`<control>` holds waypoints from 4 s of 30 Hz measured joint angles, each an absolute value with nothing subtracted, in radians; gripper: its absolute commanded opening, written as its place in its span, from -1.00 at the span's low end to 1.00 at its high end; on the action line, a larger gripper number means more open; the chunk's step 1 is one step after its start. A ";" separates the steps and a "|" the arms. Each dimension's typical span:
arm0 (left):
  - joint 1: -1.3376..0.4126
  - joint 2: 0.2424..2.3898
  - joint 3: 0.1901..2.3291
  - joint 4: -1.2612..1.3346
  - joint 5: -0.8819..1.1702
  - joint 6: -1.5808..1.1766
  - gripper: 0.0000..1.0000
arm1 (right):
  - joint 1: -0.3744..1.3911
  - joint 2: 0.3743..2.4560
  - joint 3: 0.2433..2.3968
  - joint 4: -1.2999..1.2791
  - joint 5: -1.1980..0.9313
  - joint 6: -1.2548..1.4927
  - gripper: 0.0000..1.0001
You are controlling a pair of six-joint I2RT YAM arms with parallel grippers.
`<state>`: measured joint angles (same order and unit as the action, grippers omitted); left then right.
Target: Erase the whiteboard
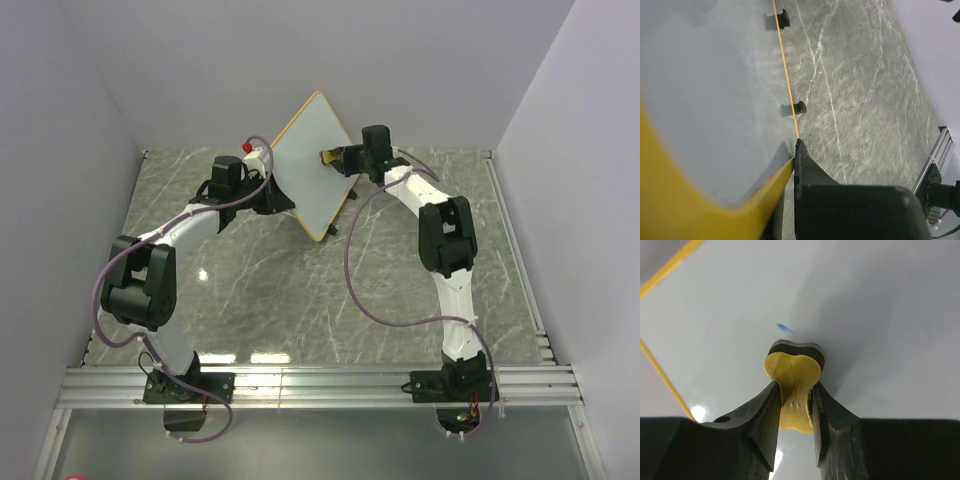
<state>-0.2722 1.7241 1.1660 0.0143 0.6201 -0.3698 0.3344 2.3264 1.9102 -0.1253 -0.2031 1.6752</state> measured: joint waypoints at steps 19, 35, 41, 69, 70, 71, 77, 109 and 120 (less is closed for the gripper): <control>-0.293 1.713 1.167 0.014 0.624 -0.409 -0.99 | 0.303 2.537 2.217 -0.126 -0.141 1.781 -1.00; -0.331 1.697 1.165 0.002 0.636 -0.278 -0.99 | 0.259 2.498 2.143 -0.301 -0.076 1.677 -1.00; -0.335 1.693 1.165 -0.012 0.633 -0.253 -0.99 | 0.262 2.392 1.922 -0.179 -0.095 1.675 -1.00; -0.376 1.686 1.135 -0.249 0.363 -0.253 -0.28 | 0.135 1.891 1.230 -0.476 -0.111 1.246 0.70; -0.382 1.704 1.123 -0.292 0.355 -0.252 -0.25 | 0.135 1.891 1.222 -0.483 -0.115 1.241 0.70; -0.389 1.720 1.111 -0.325 0.350 -0.246 -0.22 | 0.135 1.888 1.222 -0.490 -0.114 1.234 0.70; -0.414 1.739 1.075 -0.432 0.320 -0.254 -0.23 | 0.131 1.870 1.200 -0.495 -0.113 1.206 0.70; -0.133 1.435 1.050 -0.332 0.202 -0.436 0.17 | 0.413 2.019 1.637 -0.014 -0.520 1.106 0.76; -0.046 1.501 0.977 -0.014 0.455 -0.587 0.52 | 0.500 2.117 1.823 -0.192 -0.478 1.021 0.76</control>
<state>-0.0460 1.5013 0.9768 -0.0143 0.4553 -0.5873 0.4999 2.1170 1.8229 -0.1917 -0.4782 1.0210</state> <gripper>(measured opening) 0.725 0.881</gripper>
